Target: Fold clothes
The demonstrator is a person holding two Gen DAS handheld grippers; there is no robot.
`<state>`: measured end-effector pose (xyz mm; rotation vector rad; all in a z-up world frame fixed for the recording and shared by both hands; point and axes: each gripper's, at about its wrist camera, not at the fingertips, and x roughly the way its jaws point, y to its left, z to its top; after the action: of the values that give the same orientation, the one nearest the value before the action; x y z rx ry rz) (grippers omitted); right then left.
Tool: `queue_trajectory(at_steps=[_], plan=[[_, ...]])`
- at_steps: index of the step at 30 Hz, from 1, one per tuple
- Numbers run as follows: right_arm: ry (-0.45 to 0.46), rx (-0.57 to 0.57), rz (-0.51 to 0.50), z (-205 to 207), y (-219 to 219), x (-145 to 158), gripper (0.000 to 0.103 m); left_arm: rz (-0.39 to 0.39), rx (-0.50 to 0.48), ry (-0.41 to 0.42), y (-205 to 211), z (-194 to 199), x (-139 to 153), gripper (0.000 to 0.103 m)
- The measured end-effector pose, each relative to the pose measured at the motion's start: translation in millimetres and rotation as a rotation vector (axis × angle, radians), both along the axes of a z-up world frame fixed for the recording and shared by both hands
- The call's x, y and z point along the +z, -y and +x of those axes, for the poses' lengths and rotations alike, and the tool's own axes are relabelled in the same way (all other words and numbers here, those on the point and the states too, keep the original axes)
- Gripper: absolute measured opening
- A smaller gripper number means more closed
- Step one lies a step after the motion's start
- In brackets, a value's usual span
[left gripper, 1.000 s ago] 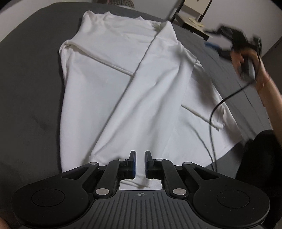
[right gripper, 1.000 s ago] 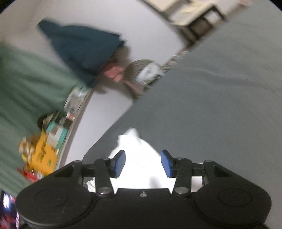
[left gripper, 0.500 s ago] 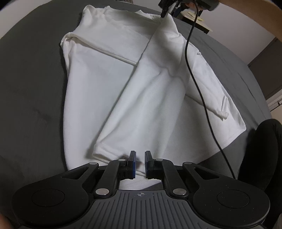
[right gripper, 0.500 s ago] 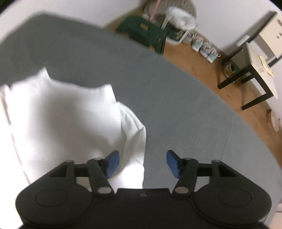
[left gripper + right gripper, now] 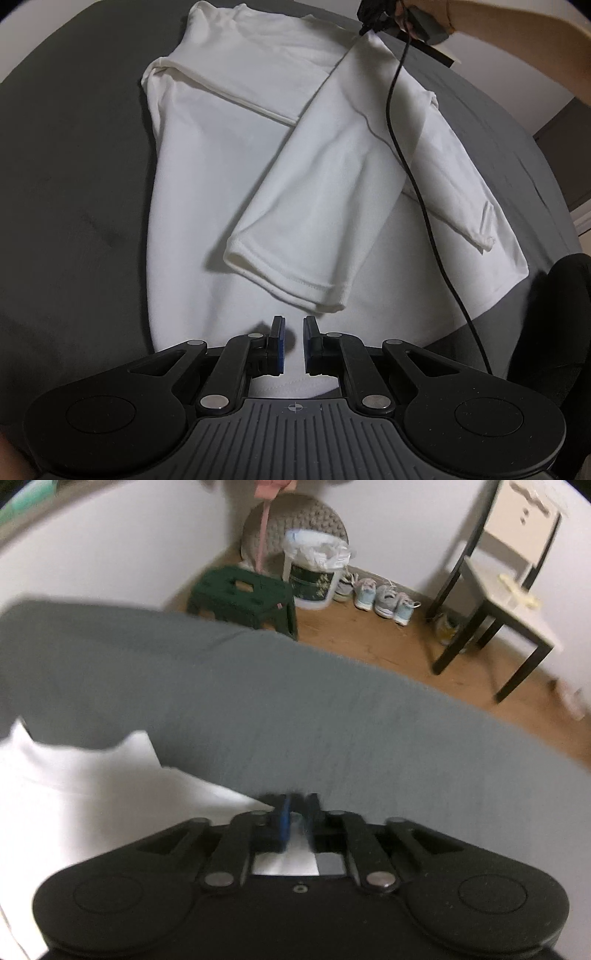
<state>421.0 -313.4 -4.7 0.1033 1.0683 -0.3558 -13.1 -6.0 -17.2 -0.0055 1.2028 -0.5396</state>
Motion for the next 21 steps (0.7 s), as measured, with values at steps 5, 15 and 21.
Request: queue_trajectory(at_steps=[5,15,21], plan=[[0.117,-0.045,0.092,-25.9,43.9,27.9,0.051,-0.048,0.05,-0.005,-5.0,3.9,-1.7,0.008],[0.054,0.104,0.301,-56.4,65.0,13.7,0.034,-0.181,0.063,0.095,5.3,7.4,1.3,0.008],[0.128,0.105,0.152,-52.8,41.3,-4.4,0.035,-0.135,-0.022,0.065,24.7,8.8,-12.9,0.008]])
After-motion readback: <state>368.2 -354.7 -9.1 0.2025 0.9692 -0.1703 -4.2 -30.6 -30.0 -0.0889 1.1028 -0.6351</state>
